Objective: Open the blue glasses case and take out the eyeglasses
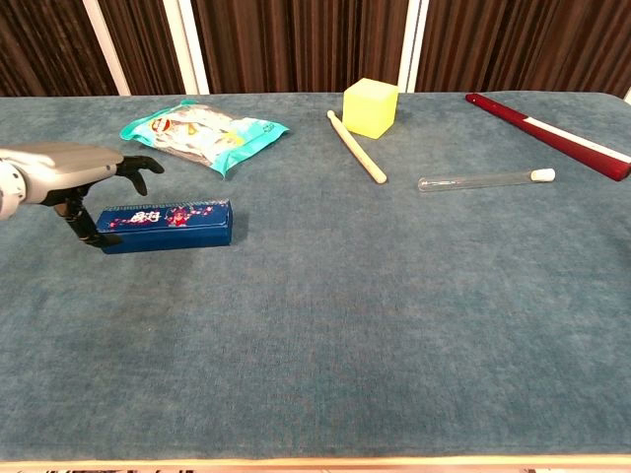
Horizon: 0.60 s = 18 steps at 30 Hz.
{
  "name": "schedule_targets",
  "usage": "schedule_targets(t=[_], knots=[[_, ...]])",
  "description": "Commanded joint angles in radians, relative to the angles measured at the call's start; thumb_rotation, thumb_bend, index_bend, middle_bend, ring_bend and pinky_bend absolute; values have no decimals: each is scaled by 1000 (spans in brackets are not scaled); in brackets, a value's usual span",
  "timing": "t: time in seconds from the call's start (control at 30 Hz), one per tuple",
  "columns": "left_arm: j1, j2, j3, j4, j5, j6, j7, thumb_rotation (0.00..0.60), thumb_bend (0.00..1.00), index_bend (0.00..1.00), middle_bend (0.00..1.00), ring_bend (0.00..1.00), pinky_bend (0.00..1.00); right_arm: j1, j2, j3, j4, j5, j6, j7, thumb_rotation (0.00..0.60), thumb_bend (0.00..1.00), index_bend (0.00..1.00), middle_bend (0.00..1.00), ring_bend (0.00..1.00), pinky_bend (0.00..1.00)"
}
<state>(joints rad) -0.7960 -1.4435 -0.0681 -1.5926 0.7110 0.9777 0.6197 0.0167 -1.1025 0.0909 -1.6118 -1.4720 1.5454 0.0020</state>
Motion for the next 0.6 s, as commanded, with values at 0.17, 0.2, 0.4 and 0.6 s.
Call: schedule_targets(t=[0.17, 0.2, 0.4, 0.6], knots=[[-8, -16, -5, 8, -14, 5, 11, 600, 321, 0, 211, 0, 0, 1, 1, 1, 0, 1, -1, 4, 600, 126, 0, 0, 0, 194], [-8, -18, -5, 9, -15, 7, 13, 600, 321, 0, 212, 0, 0, 1, 1, 1, 0, 1, -1, 4, 600, 127, 0, 0, 0, 194], [-8, -20, -4, 15, -25, 9, 15, 600, 348, 0, 234, 0, 0, 1, 1, 1, -2, 2, -1, 2, 600, 126, 0, 0, 0, 194], [-7, -23, -7, 25, -32, 8, 10, 600, 356, 0, 241, 0, 0, 1, 0, 2, -1, 2, 0, 0, 600, 126, 0, 0, 0, 194]])
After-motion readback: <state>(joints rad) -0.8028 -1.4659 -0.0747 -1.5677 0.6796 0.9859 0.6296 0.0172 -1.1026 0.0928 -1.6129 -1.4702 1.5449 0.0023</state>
